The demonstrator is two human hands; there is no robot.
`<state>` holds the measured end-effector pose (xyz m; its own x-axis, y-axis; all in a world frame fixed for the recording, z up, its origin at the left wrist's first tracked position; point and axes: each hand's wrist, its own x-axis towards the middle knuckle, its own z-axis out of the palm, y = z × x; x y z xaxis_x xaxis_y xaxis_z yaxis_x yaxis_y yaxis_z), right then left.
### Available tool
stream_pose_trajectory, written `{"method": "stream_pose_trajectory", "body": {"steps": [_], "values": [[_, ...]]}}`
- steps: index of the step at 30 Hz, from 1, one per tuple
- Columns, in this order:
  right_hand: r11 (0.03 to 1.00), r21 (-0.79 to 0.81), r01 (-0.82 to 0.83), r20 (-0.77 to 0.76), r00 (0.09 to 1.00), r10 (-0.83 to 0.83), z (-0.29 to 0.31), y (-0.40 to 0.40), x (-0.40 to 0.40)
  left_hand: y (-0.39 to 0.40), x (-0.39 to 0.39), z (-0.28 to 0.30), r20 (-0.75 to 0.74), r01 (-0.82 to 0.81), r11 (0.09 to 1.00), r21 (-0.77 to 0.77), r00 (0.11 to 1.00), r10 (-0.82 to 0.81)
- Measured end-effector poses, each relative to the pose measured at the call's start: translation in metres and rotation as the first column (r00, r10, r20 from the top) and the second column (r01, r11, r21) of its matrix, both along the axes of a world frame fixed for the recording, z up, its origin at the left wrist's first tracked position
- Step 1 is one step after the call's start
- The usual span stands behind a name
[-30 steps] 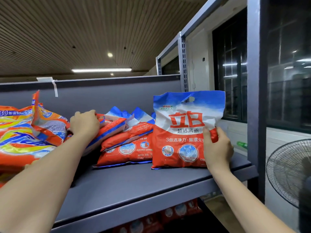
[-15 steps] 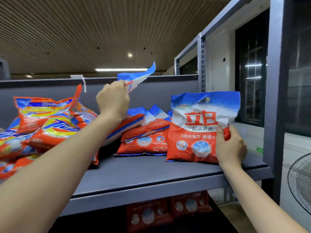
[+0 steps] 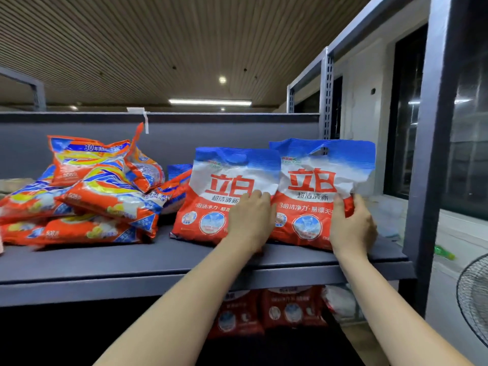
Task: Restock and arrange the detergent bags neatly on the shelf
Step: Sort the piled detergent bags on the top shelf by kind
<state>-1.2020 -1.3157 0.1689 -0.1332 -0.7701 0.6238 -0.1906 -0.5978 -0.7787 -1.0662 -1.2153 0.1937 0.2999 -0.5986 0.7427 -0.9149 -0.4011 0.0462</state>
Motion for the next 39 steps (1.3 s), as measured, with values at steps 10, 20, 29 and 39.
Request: {"method": "stream_pose_trajectory", "body": {"steps": [10, 20, 29, 39], "values": [[1.0, -0.009, 0.002, -0.008, 1.0, -0.002, -0.002, -0.008, 0.001, 0.061, 0.115, 0.002, -0.771, -0.323, 0.943, -0.074, 0.619, 0.151], [1.0, -0.002, 0.006, -0.012, 1.0, -0.006, -0.002, -0.013, 0.005, 0.058, 0.102, 0.009, -0.924, -0.137, 0.95, -0.279, 0.309, -0.226], [0.994, 0.06, -0.088, 0.066, 0.994, 0.084, 0.002, 0.003, -0.007, 0.084, 0.057, -0.006, -0.682, -0.379, 0.819, -0.43, 0.731, -0.019], [0.991, -0.103, -0.082, 0.252, 0.962, 0.106, -0.004, 0.04, -0.063, 0.129, -0.014, -0.01, -0.63, -0.451, 0.598, -0.663, 0.767, -0.12]]}}
